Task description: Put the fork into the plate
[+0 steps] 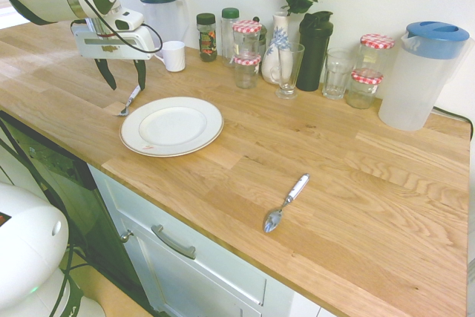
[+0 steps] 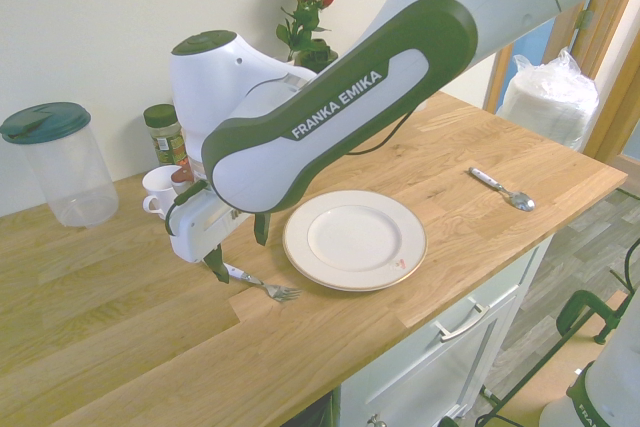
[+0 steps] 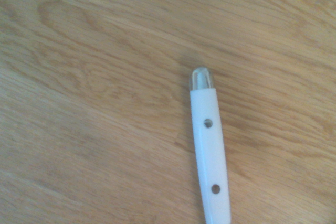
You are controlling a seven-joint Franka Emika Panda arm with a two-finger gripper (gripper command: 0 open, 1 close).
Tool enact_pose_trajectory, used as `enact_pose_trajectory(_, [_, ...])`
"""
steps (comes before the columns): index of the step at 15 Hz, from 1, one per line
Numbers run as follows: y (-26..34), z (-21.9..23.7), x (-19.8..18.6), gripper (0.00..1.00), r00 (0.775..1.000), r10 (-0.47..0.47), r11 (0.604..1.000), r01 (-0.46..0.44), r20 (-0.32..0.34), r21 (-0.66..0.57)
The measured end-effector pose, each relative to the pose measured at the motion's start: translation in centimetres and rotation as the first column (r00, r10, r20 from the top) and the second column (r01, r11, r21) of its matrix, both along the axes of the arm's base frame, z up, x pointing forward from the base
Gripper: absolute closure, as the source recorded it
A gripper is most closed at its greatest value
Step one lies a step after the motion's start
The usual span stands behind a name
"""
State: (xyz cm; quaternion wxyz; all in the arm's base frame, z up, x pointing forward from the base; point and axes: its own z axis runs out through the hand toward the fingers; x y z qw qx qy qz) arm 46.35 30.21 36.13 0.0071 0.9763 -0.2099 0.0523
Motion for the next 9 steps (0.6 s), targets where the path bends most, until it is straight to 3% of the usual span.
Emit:
enact_pose_trajectory(2, [0.1, -0.5, 0.6, 0.00, 1.000, -0.003, 1.000, 0.003, -0.008, 0.004])
enact_pose_trajectory(3, [0.1, -0.6, 0.8, 1.00, 1.000, -0.005, 1.000, 0.005, -0.012, 0.007])
enact_pose_trajectory(9, [0.1, -1.8, 1.6, 1.00, 0.999, -0.018, 1.000, 0.019, -0.044, 0.014])
